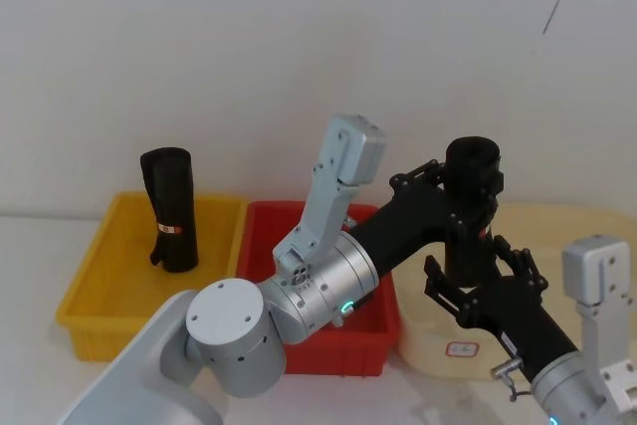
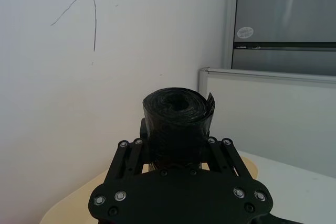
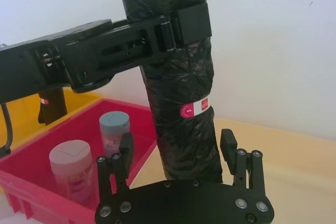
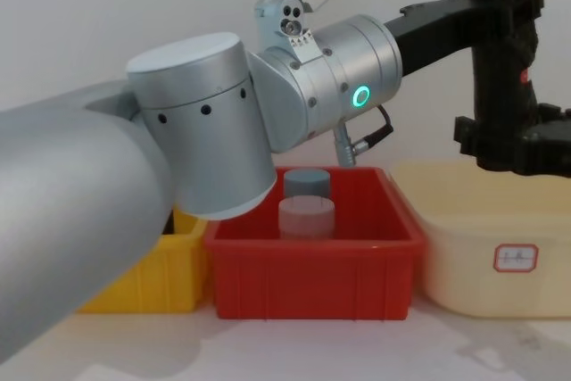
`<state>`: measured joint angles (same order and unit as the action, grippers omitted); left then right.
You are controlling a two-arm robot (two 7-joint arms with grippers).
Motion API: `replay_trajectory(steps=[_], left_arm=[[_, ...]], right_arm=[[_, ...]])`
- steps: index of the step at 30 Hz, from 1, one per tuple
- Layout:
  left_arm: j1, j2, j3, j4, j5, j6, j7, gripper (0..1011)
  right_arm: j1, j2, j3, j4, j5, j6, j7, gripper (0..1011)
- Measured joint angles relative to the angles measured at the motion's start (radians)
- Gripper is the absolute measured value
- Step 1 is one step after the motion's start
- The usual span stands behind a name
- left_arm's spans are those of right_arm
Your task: Pick up the garbage bag with the one hand and transfer it to the other hand.
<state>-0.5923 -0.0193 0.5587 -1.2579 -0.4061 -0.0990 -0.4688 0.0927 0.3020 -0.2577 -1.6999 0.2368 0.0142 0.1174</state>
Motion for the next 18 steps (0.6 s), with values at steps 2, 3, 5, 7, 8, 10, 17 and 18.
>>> replay_trajectory(steps=[2, 3, 5, 7, 8, 10, 17, 18], left_arm=[[0.000, 0.000, 0.000, 0.000, 0.000, 0.000, 0.000, 473], [0.000, 0.000, 0.000, 0.000, 0.000, 0.000, 0.000, 473], [0.000, 0.000, 0.000, 0.001, 0.000, 0.000, 0.000, 473], [0.000, 0.000, 0.000, 0.001, 0.000, 0.000, 0.000, 473], [0.000, 0.000, 0.000, 0.001, 0.000, 0.000, 0.000, 473], [0.000, 0.000, 0.000, 0.001, 0.000, 0.000, 0.000, 473], [0.000, 0.000, 0.000, 0.001, 0.000, 0.000, 0.000, 473], [0.000, 0.000, 0.000, 0.001, 0.000, 0.000, 0.000, 473]], right_arm=[[0.012, -0.005, -0.003, 0.009, -0.004, 0.003, 0.002, 1000], [0.014, -0.006, -0.003, 0.012, -0.006, 0.004, 0.003, 999], [0.026, -0.011, -0.005, 0.021, -0.010, 0.007, 0.004, 1000], [0.031, -0.013, -0.006, 0.026, -0.013, 0.009, 0.005, 999], [0.038, -0.016, -0.007, 0.031, -0.016, 0.010, 0.006, 1000], [0.043, -0.018, -0.007, 0.036, -0.018, 0.011, 0.008, 979], [0.059, -0.024, -0.009, 0.047, -0.032, 0.011, 0.013, 828], [0.060, -0.024, -0.009, 0.048, -0.033, 0.011, 0.013, 794]])
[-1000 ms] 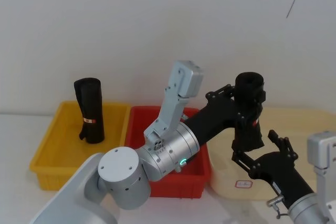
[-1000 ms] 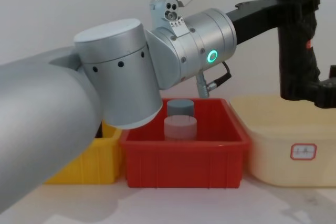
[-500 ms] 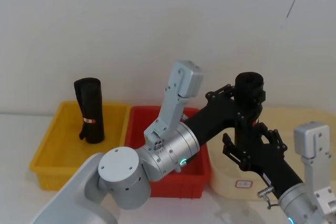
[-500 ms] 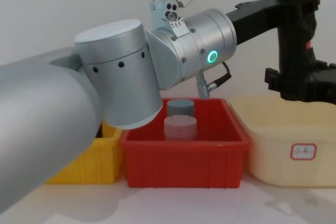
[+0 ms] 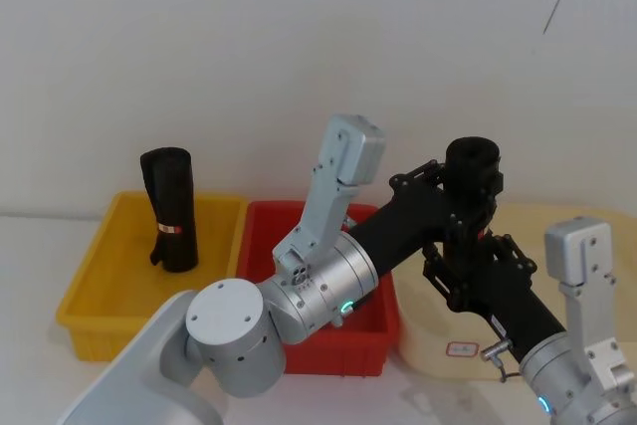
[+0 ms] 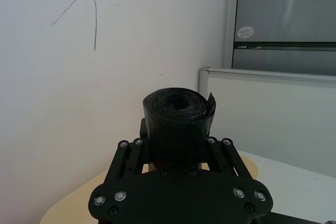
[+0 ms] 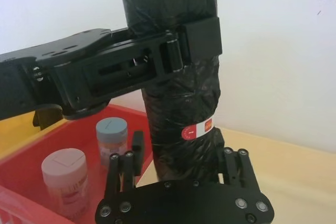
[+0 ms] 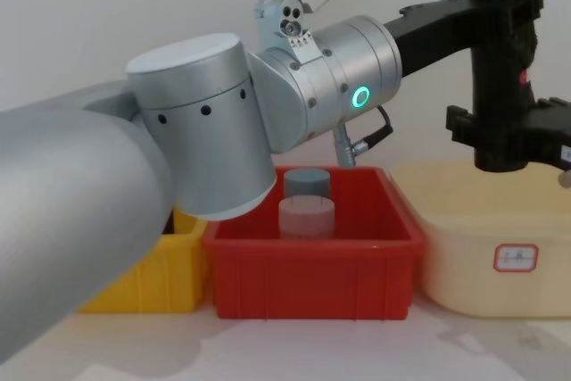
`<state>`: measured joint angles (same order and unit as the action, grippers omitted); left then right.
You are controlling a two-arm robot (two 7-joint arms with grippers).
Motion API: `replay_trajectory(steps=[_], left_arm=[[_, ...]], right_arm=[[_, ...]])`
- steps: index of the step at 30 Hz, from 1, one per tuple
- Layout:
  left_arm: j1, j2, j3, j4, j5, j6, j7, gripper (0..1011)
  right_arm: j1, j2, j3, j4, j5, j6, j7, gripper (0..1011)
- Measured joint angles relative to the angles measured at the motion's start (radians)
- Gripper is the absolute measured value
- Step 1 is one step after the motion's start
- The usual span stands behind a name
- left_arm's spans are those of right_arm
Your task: Pick up the garbage bag with the one hand and transfer it to the other hand.
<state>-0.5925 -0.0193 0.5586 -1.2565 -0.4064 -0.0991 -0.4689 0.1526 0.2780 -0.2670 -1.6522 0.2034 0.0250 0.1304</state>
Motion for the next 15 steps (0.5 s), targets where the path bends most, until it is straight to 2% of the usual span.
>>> replay_trajectory(steps=[8, 12, 15], left_arm=[[0.000, 0.000, 0.000, 0.000, 0.000, 0.000, 0.000, 473], [0.000, 0.000, 0.000, 0.000, 0.000, 0.000, 0.000, 473], [0.000, 0.000, 0.000, 0.000, 0.000, 0.000, 0.000, 539]], right_arm=[[0.003, -0.006, 0.003, 0.000, -0.013, 0.001, 0.002, 559], [0.003, -0.010, 0.005, -0.001, -0.017, 0.002, 0.003, 547], [0.003, -0.014, 0.009, -0.004, -0.018, 0.003, 0.004, 547]])
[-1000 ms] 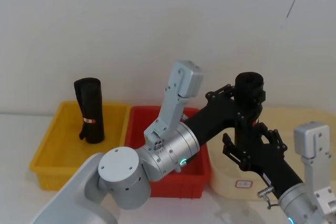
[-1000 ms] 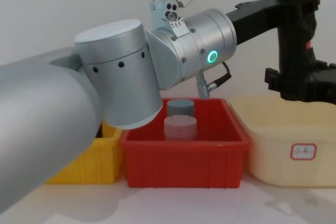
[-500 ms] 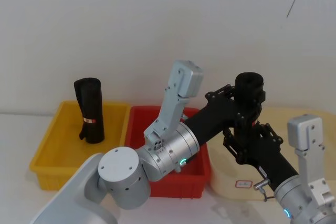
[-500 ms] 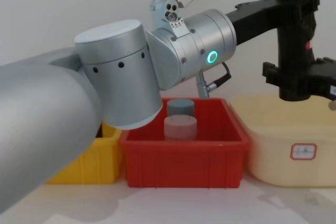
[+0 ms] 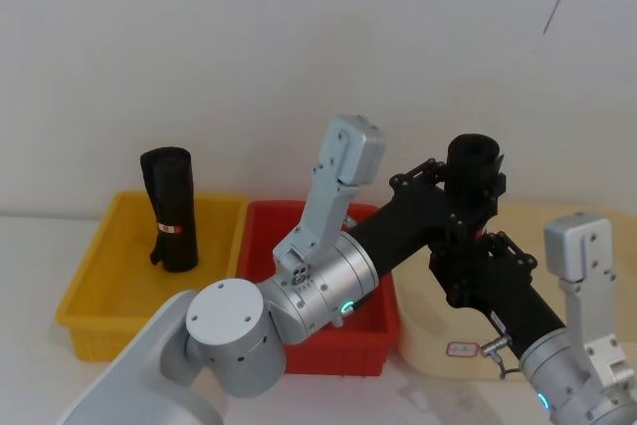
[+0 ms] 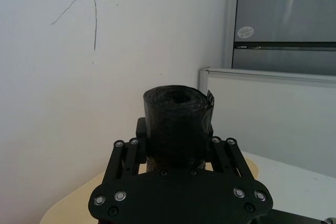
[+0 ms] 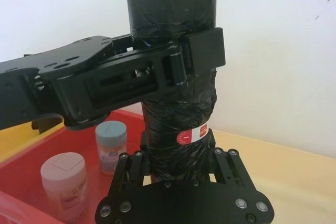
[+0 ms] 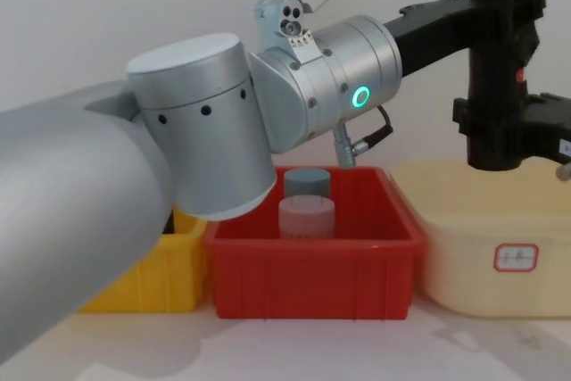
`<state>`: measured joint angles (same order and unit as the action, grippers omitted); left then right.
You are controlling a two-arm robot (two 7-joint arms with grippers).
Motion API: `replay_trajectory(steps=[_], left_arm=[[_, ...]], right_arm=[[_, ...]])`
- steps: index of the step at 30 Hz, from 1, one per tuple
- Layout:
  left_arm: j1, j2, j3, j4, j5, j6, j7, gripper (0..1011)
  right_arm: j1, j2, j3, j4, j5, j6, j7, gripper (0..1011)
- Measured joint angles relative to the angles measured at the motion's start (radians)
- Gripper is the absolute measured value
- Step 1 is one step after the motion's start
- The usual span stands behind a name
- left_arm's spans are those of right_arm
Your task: Pick up the garbage bag with the one hand and transfer it to the other hand.
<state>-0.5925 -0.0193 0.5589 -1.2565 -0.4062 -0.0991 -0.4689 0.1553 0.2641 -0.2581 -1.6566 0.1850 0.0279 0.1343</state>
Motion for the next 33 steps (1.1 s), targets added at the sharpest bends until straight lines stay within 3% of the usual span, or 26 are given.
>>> replay_trajectory(steps=[7, 11, 17, 33], left_arm=[[0.000, 0.000, 0.000, 0.000, 0.000, 0.000, 0.000, 721], [0.000, 0.000, 0.000, 0.000, 0.000, 0.000, 0.000, 875], [0.000, 0.000, 0.000, 0.000, 0.000, 0.000, 0.000, 1000], [0.000, 0.000, 0.000, 0.000, 0.000, 0.000, 0.000, 1001]], right_arm=[[-0.002, -0.007, 0.011, -0.003, 0.001, 0.003, 0.000, 547], [-0.002, -0.015, 0.023, -0.004, 0.008, 0.008, 0.000, 547], [0.001, -0.029, 0.050, 0.003, 0.028, 0.024, -0.005, 547], [0.053, -0.055, 0.142, 0.099, 0.060, 0.075, -0.056, 547]])
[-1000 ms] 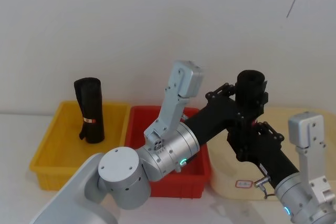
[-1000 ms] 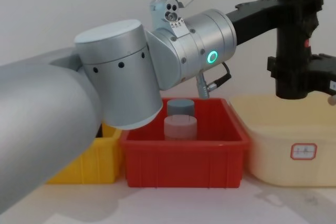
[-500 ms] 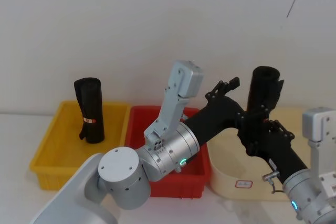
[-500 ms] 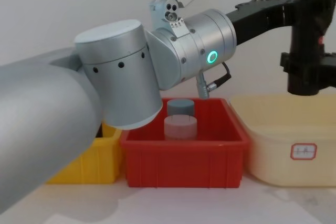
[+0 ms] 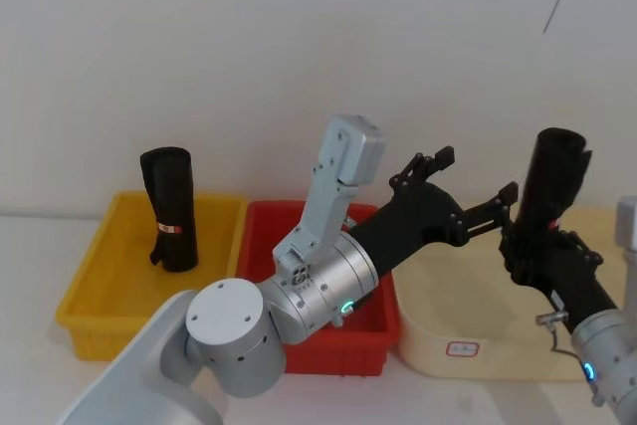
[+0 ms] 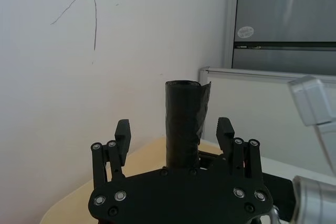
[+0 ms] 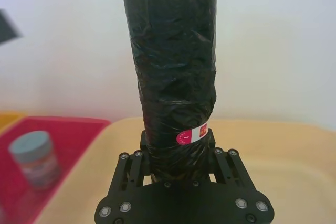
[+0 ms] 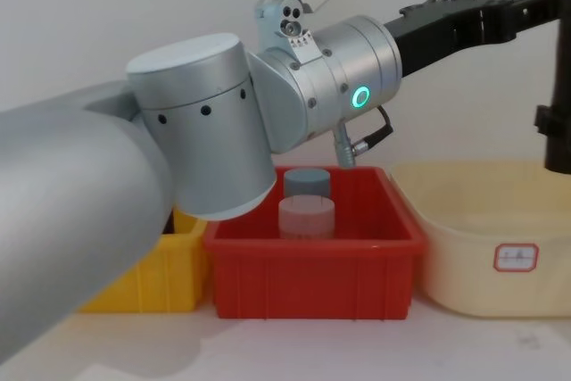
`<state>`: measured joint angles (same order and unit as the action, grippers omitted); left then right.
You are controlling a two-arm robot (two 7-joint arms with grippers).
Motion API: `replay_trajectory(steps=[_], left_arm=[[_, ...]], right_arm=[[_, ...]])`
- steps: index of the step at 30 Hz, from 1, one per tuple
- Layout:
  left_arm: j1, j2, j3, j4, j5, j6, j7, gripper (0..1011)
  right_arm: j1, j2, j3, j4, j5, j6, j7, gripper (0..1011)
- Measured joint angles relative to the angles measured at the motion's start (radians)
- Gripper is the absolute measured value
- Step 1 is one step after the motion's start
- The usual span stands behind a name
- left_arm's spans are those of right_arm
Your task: Pick up the garbage bag with the one hand and transfer it to the other hand.
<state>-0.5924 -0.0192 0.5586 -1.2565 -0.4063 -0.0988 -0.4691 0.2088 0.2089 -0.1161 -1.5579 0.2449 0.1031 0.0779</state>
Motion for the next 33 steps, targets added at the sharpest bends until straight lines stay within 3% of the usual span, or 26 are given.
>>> replay_trajectory(steps=[3, 6, 13, 20, 33], left_arm=[[0.000, 0.000, 0.000, 0.000, 0.000, 0.000, 0.000, 1001], [0.000, 0.000, 0.000, 0.000, 0.000, 0.000, 0.000, 1001], [0.000, 0.000, 0.000, 0.000, 0.000, 0.000, 0.000, 1001], [0.000, 0.000, 0.000, 0.000, 0.000, 0.000, 0.000, 1001], [0.000, 0.000, 0.000, 0.000, 0.000, 0.000, 0.000, 1001]], right_arm=[[0.009, -0.002, 0.010, 0.017, 0.001, 0.004, -0.006, 552], [0.019, -0.003, 0.021, 0.033, 0.001, 0.008, -0.012, 619], [0.026, -0.001, 0.034, 0.045, -0.008, 0.010, -0.017, 817], [0.016, 0.006, 0.037, 0.009, -0.021, 0.012, -0.011, 1001], [0.000, 0.019, 0.040, -0.098, -0.036, 0.011, 0.016, 1001]])
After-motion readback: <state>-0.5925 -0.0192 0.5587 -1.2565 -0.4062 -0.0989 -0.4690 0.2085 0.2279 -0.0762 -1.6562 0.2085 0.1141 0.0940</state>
